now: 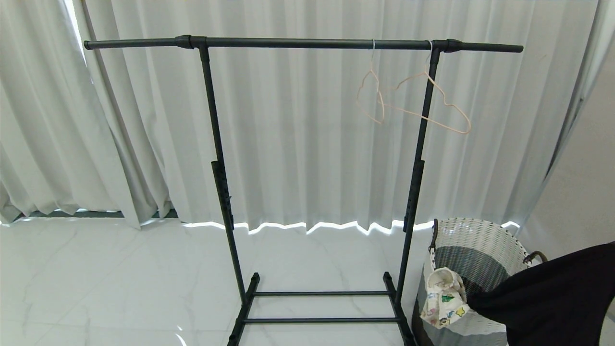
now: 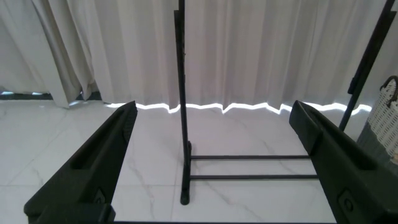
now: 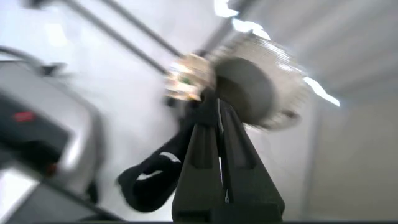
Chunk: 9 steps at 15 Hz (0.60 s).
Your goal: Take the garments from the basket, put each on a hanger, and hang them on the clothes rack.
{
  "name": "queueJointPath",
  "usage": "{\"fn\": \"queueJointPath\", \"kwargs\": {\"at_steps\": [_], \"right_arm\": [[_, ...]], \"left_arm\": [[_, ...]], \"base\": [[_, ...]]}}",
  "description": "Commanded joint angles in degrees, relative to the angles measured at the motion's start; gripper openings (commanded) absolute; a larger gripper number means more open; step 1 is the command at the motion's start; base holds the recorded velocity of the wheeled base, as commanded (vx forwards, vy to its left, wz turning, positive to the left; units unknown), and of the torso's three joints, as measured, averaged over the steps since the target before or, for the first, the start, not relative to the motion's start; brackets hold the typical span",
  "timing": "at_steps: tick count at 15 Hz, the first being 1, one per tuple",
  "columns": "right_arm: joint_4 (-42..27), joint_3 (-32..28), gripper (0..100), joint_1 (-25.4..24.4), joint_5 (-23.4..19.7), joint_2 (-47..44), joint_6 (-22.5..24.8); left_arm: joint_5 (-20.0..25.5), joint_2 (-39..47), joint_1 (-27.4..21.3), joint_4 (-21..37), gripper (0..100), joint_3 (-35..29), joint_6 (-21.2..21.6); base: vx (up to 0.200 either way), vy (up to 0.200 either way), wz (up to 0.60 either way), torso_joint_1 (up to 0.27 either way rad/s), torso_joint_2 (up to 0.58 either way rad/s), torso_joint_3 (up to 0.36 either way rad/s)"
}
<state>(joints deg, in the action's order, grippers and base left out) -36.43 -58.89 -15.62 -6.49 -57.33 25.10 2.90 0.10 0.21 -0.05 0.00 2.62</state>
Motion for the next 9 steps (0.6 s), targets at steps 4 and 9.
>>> {"fn": "queueJointPath", "kwargs": {"at_steps": [4,9], "right_arm": [[6.9,1.4,0,-22.7,0.2,-10.3,-14.8],[12.3,2.2,0,-25.2,0.2,-14.8,-17.7]], "left_arm": [[0.0,0.0,0.1,0.0,100,0.0,-0.6],[0.2,0.0,0.0,-0.4,100,0.0,-0.5]], "base": [[0.0,0.0,0.0,0.0,0.0,0.0],[0.0,0.0,0.0,0.0,0.0,0.0]]}}
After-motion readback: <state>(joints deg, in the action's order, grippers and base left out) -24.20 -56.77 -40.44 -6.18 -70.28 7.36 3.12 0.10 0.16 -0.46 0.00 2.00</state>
